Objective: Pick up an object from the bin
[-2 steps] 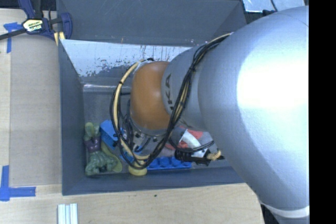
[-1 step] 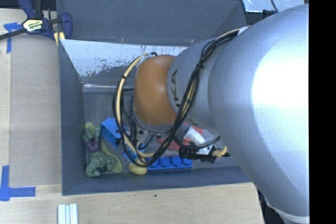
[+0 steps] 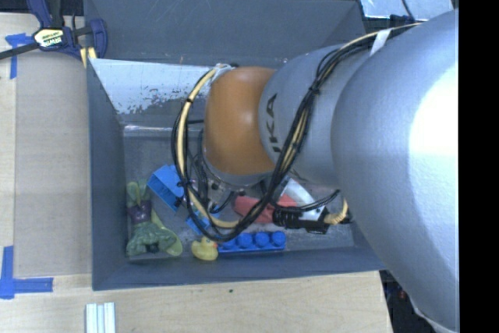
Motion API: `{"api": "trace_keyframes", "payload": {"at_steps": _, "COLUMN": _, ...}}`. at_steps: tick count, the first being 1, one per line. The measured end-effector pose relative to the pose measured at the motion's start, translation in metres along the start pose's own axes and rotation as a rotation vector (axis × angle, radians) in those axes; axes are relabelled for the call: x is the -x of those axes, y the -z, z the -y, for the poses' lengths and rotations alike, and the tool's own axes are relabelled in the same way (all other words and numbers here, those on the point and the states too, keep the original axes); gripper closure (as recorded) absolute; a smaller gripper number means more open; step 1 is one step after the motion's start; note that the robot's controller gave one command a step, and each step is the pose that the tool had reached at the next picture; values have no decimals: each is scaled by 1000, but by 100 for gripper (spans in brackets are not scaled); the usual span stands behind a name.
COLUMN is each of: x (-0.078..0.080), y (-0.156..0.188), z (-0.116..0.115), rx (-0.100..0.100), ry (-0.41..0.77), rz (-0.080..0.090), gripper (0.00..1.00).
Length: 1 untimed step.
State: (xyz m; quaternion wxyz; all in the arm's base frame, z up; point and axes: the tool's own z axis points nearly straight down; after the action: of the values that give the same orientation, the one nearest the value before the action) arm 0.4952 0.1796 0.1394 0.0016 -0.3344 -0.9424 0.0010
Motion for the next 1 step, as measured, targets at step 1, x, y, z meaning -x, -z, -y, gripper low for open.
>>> {"api": "trace_keyframes", "payload": {"at_steps": 1, "x": 0, "y": 32, "z": 0, "rx": 1, "ry": 2, "rz": 1, "gripper": 100}}
